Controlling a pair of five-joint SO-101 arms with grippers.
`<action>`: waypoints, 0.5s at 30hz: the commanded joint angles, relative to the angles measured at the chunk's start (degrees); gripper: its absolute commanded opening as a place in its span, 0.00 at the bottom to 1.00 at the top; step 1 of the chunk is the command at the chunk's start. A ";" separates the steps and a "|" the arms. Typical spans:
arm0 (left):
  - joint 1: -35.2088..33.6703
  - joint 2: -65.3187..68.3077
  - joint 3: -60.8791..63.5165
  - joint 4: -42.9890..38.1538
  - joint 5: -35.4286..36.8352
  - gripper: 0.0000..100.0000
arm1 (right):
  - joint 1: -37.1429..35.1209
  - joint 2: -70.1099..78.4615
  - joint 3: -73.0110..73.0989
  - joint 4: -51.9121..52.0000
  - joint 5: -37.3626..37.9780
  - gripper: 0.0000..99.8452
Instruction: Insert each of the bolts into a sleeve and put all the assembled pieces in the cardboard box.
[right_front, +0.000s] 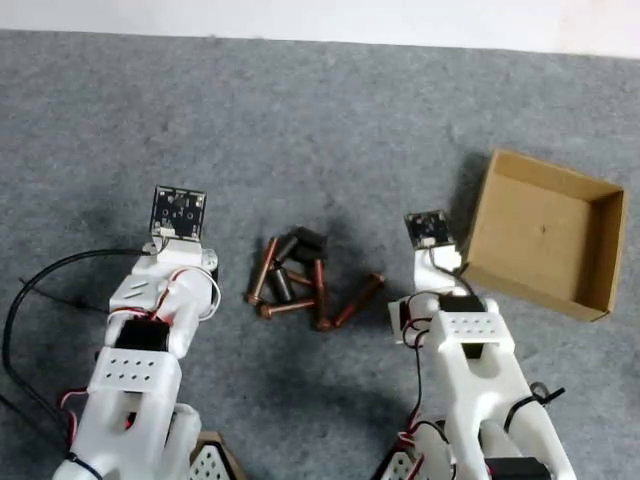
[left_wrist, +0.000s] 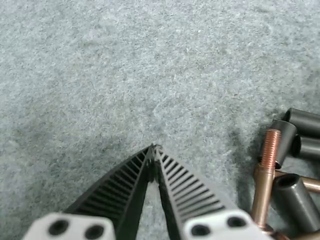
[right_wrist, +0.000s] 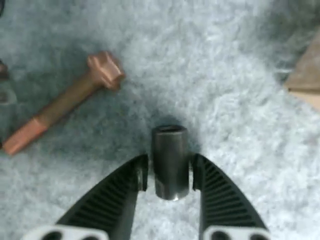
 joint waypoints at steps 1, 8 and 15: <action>-0.22 -1.36 -0.31 -0.88 -0.44 0.01 | 0.48 -1.98 -0.75 -0.13 -0.09 0.14; -0.22 -1.36 -0.31 -0.97 -0.44 0.01 | 0.40 -1.89 -0.66 -3.03 -0.09 0.14; -0.22 -1.36 -0.22 -0.97 -0.44 0.01 | -3.47 -1.89 -0.48 -3.21 1.14 0.14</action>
